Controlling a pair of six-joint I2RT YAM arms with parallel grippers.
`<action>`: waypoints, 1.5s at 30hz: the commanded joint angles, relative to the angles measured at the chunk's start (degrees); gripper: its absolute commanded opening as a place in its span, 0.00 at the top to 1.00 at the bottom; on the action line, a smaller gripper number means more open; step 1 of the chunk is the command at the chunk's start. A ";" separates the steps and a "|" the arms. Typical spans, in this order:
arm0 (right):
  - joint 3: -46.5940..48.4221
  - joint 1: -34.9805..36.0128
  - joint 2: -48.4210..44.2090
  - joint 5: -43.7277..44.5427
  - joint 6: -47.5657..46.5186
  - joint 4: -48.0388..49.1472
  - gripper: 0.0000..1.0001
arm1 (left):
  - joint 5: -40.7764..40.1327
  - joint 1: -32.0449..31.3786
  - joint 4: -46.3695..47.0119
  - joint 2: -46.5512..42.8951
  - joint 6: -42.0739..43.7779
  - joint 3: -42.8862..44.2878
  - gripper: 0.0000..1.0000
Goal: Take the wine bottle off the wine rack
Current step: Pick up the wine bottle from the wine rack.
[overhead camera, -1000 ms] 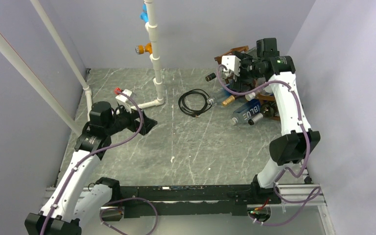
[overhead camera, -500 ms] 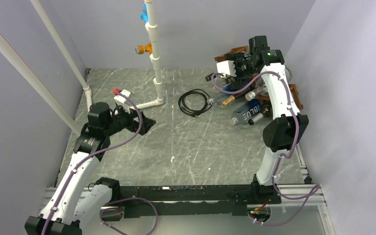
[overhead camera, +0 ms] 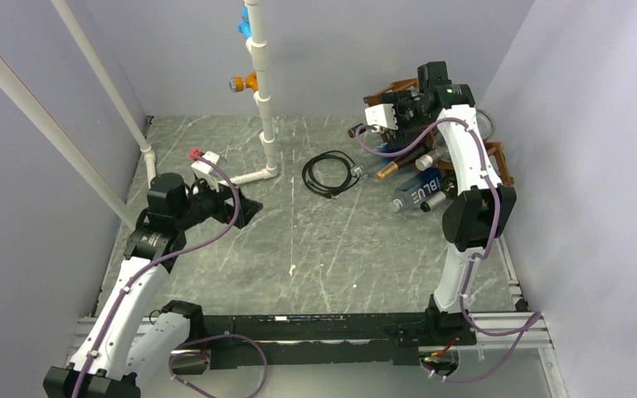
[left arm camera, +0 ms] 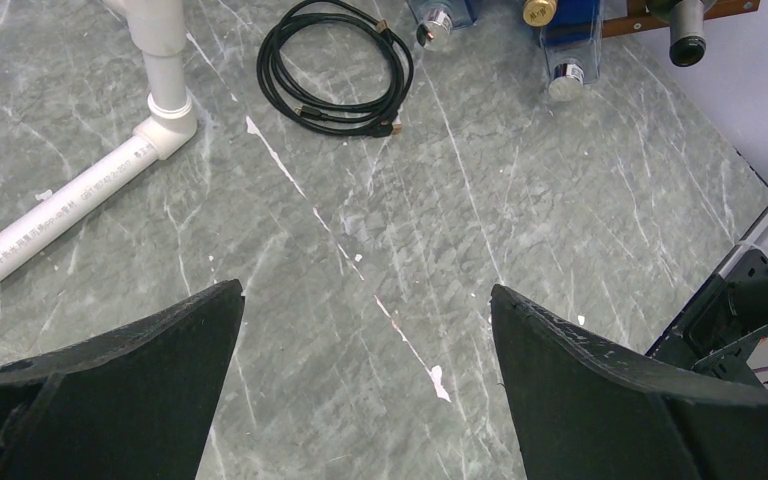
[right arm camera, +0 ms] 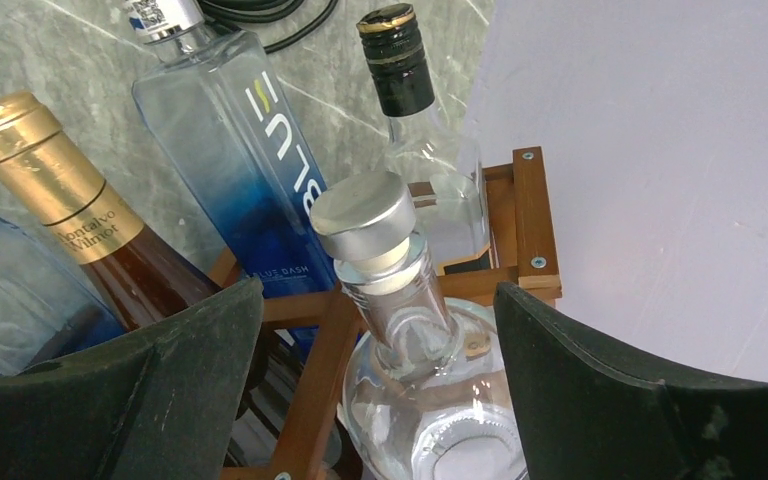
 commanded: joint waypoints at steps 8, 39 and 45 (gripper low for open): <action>1.52 -0.29 2.05 2.11 -0.82 5.26 0.20 | 2.45 1.09 2.35 -0.64 -0.18 -0.19 0.00; -0.09 -0.15 5.02 1.82 -5.23 8.03 0.35 | 5.39 3.24 3.72 0.32 -1.50 -0.63 0.00; 0.27 -0.07 5.53 1.93 -6.41 7.63 0.44 | 5.99 3.64 4.01 0.49 -1.79 -0.70 0.01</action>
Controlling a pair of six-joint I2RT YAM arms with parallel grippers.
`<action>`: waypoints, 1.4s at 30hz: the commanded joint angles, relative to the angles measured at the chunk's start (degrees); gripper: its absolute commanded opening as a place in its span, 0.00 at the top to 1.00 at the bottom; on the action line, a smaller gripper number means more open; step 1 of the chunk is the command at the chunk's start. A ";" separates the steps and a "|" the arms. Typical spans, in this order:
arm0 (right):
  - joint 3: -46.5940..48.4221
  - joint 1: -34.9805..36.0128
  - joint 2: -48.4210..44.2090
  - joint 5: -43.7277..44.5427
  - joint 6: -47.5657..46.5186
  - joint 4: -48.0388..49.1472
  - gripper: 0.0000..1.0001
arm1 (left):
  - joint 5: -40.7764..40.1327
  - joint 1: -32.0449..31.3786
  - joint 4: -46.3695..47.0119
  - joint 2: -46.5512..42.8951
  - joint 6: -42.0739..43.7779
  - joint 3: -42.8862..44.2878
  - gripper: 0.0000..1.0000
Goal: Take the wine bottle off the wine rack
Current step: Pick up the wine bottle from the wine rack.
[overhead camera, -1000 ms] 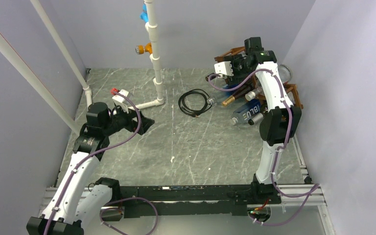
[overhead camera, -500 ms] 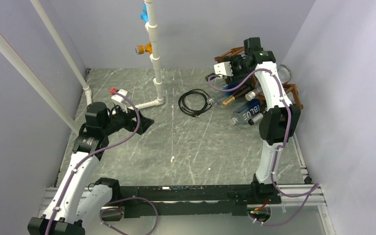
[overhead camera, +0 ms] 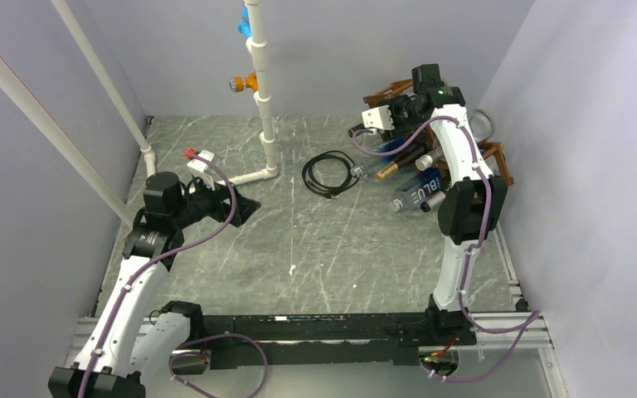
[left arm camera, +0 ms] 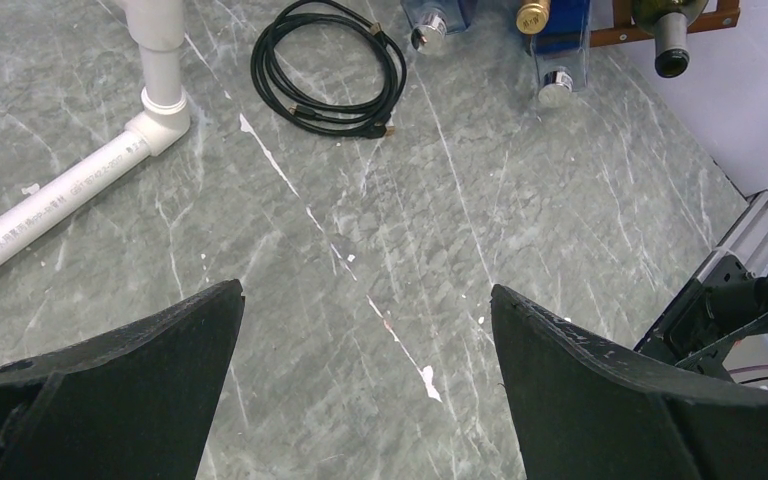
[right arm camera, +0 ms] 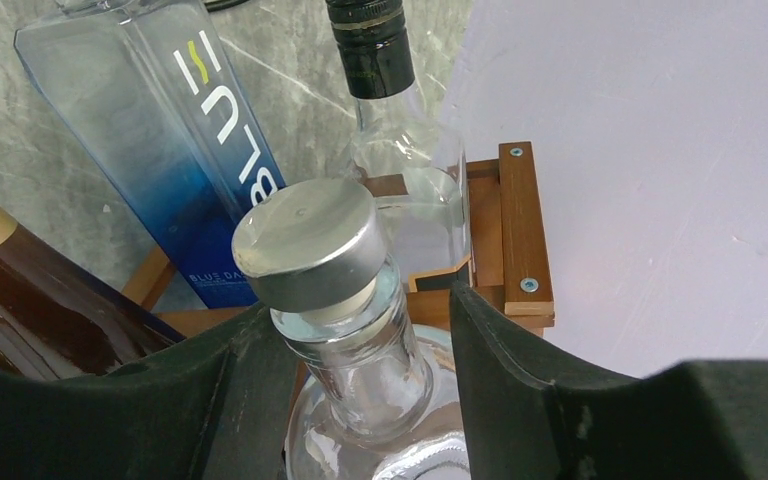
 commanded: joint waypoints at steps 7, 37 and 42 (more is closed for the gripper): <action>0.57 0.02 0.59 -1.80 -3.90 -0.84 0.58 | 3.13 1.11 4.05 0.37 -1.00 -0.46 0.00; 1.88 0.11 -6.41 -8.11 2.76 3.09 1.00 | 5.11 2.34 5.14 0.37 -2.15 -0.74 0.01; 2.21 0.19 -6.97 -8.74 4.92 4.52 1.00 | 5.14 2.34 5.13 0.28 -2.23 -0.75 0.01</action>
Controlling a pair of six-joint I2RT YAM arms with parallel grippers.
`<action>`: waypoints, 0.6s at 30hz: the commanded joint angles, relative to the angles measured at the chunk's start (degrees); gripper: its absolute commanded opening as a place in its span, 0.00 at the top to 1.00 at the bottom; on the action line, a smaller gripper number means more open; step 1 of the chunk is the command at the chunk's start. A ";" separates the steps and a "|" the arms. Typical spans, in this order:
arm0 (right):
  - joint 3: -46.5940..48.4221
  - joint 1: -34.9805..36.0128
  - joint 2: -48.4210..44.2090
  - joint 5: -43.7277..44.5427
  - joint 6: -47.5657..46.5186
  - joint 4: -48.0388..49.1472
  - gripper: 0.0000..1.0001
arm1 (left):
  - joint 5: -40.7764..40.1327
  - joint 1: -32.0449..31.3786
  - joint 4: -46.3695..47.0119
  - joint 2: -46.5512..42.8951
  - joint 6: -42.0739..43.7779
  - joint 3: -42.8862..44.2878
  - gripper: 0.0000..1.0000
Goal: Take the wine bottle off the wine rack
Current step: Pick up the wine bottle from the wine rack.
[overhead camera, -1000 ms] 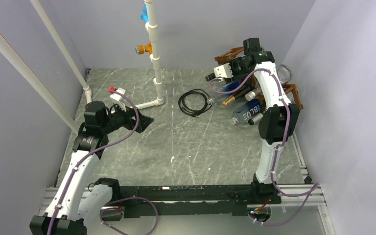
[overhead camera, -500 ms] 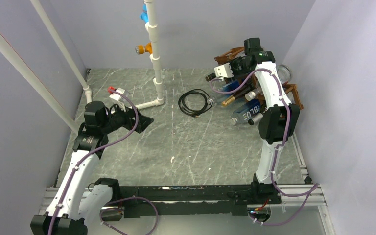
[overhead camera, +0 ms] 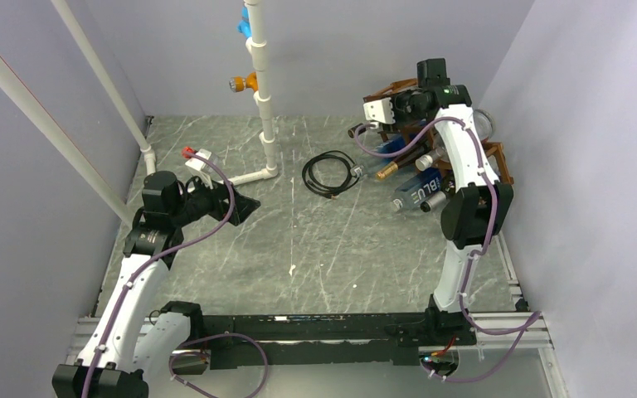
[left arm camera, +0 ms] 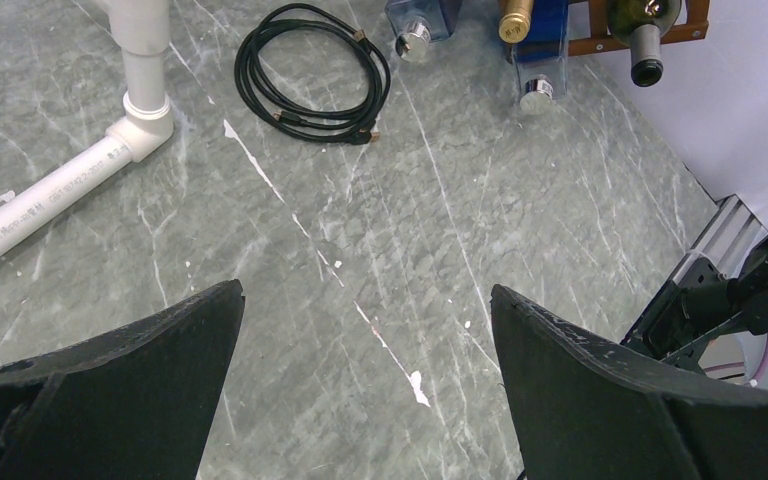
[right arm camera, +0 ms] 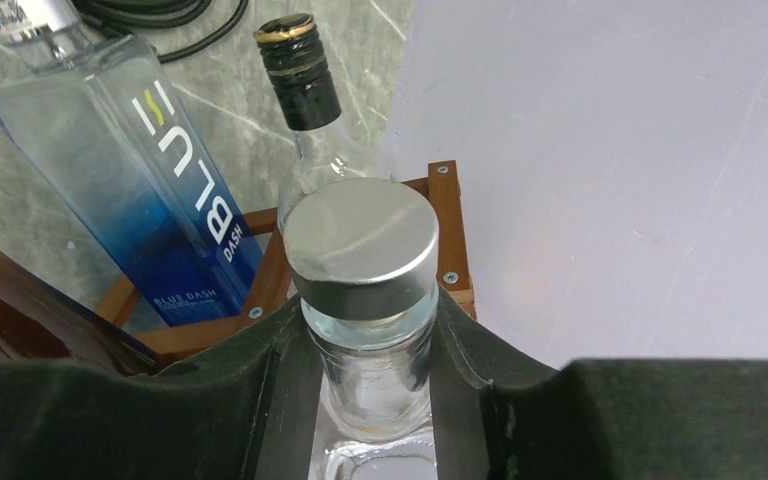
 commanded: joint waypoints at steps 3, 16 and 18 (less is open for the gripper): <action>2.53 0.16 -4.36 -4.76 5.01 2.76 1.00 | 1.29 0.38 2.73 -0.59 -0.45 0.02 0.01; 3.07 0.13 -4.81 -7.27 9.67 4.37 1.00 | 1.42 0.40 2.73 -0.94 -0.53 -0.06 0.01; 3.42 0.09 -4.85 -7.69 10.71 4.82 1.00 | 1.38 0.44 2.73 -0.90 -0.50 -0.07 0.01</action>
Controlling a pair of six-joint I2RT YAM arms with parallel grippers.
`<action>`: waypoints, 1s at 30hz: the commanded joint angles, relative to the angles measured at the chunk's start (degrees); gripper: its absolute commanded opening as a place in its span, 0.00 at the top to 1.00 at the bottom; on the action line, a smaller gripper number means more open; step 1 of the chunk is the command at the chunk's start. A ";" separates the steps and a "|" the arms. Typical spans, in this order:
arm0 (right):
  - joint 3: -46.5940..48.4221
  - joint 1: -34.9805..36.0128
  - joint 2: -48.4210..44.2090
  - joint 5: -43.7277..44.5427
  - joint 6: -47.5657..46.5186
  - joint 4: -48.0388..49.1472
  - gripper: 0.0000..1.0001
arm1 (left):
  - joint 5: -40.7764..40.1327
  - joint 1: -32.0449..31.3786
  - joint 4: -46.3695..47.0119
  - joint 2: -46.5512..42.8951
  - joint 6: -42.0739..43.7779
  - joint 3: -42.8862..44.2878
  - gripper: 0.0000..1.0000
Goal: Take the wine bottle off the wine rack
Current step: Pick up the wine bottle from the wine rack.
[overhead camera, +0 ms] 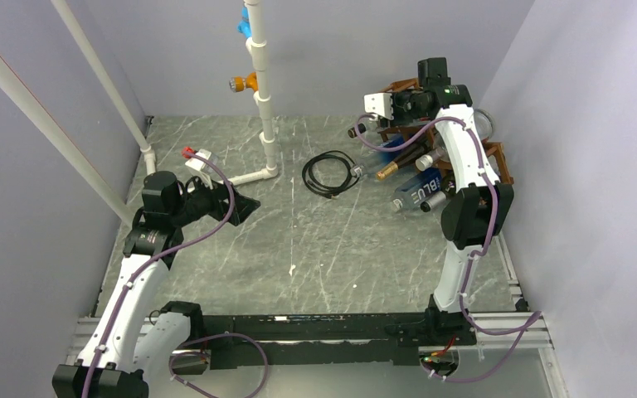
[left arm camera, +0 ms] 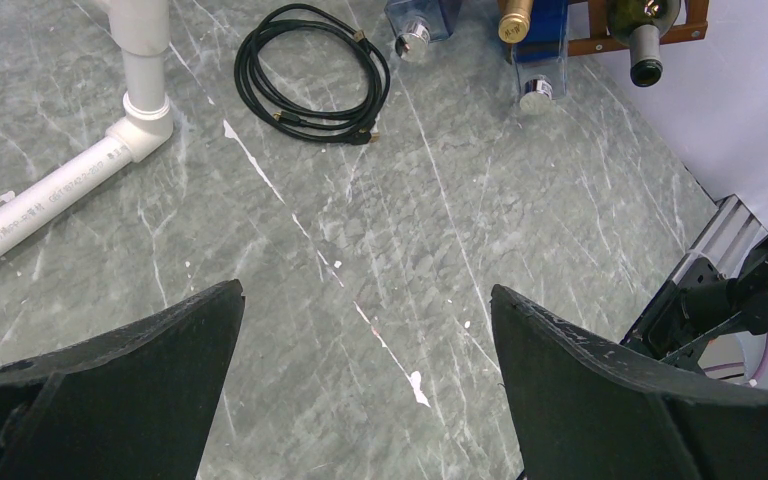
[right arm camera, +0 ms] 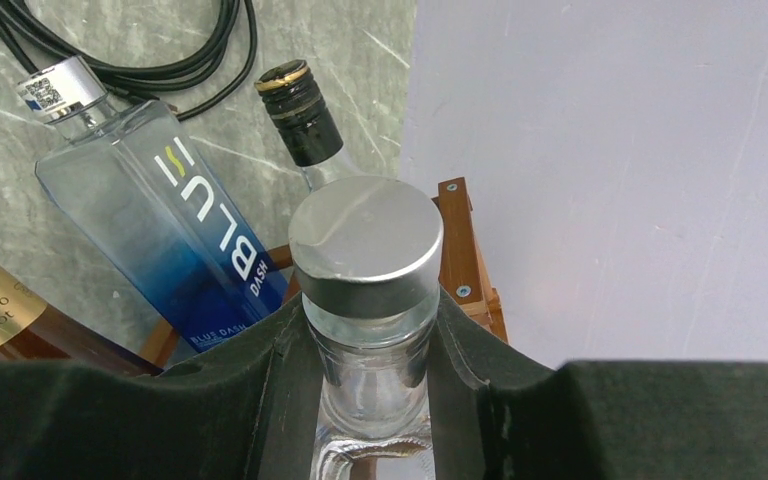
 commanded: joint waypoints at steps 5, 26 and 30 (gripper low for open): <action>4.53 -0.09 -4.59 -5.32 5.52 5.08 1.00 | 1.29 0.42 2.73 -0.93 -0.53 -0.05 0.01; 8.01 -2.31 -5.33 -9.68 25.12 14.33 1.00 | 1.25 0.42 2.64 -0.97 -0.52 -0.13 0.01; 7.35 -3.64 -5.59 -11.13 30.38 17.05 1.00 | 1.24 0.42 2.73 -0.89 -0.55 -0.13 0.01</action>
